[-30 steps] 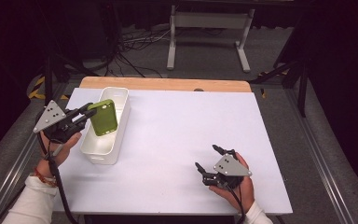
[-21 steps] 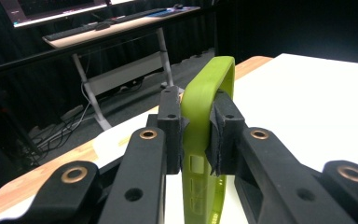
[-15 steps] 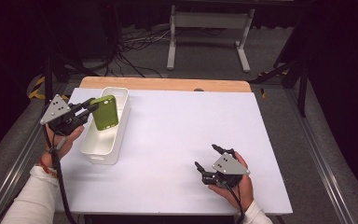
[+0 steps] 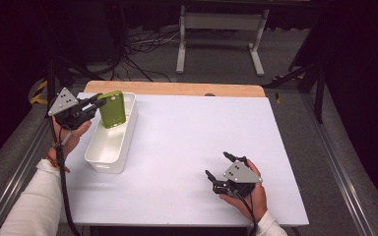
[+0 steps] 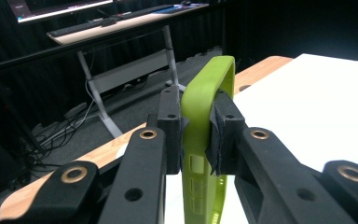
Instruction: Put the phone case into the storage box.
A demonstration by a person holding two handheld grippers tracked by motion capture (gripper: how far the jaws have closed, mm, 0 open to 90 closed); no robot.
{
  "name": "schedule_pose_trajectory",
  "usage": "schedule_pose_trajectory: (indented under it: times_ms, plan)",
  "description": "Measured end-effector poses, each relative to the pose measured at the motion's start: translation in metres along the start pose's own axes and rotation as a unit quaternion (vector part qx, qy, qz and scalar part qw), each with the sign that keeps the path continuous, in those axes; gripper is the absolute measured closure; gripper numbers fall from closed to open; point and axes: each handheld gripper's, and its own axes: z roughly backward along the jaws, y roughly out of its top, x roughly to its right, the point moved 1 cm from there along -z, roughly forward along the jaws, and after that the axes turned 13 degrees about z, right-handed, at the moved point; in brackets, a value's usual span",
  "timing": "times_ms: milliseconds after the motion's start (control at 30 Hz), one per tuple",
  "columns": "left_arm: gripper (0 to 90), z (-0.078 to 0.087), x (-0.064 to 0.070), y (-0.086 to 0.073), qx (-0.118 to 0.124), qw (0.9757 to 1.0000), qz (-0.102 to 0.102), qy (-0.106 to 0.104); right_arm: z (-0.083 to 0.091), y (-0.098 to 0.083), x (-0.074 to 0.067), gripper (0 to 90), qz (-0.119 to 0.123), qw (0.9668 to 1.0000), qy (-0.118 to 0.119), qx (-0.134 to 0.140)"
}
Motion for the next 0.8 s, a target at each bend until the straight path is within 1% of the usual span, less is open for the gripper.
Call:
schedule_pose_trajectory:
  times_ms: [67,100,133,267,333,400,467,533,600,700,733,800]
  plan:
    - [77.6,-0.005,-0.003,0.002,-0.005,1.0000,0.000,0.001,0.000,0.000,-0.001,20.2,-0.001,1.0000,0.001,-0.001]
    - [77.7,-0.006,-0.005,0.002,-0.002,1.0000,0.001,0.001,-0.001,0.000,-0.001,20.2,-0.001,1.0000,0.001,-0.001]
    - [77.7,-0.007,-0.006,0.003,-0.001,1.0000,0.007,0.000,-0.001,0.000,-0.001,20.2,-0.001,1.0000,0.002,-0.001]
    - [77.7,-0.012,-0.010,0.004,0.002,0.9999,0.011,0.000,-0.001,0.001,0.001,20.2,-0.002,1.0000,0.000,0.000]
    - [77.7,-0.014,-0.012,0.004,-0.001,0.9999,0.011,-0.001,-0.002,0.000,0.001,20.2,-0.003,1.0000,0.000,-0.001]
    - [77.7,-0.018,-0.012,0.005,-0.007,1.0000,0.006,0.002,-0.002,0.000,0.001,20.2,-0.005,1.0000,0.001,-0.002]
    - [77.7,-0.023,-0.013,0.006,-0.006,1.0000,0.008,-0.001,-0.003,-0.001,0.002,20.2,-0.006,1.0000,0.001,-0.003]
    - [77.7,-0.027,-0.014,0.008,-0.012,0.9999,-0.001,0.004,-0.003,-0.001,0.002,20.2,-0.007,1.0000,0.000,-0.005]
    - [77.7,-0.033,-0.015,0.008,-0.008,1.0000,0.001,-0.001,-0.003,-0.001,0.002,20.2,-0.007,1.0000,-0.001,-0.005]
    - [77.7,-0.040,-0.015,0.007,-0.015,0.9999,-0.001,-0.004,-0.003,-0.003,0.002,20.2,-0.009,0.9999,0.000,-0.009]
    - [77.7,-0.045,-0.016,0.006,-0.018,0.9998,-0.003,-0.003,-0.003,-0.003,0.002,20.2,-0.008,0.9999,0.000,-0.010]
    - [77.7,-0.048,-0.016,0.005,-0.021,0.9998,-0.002,-0.001,-0.003,-0.004,0.001,20.3,-0.008,0.9999,0.001,-0.013]
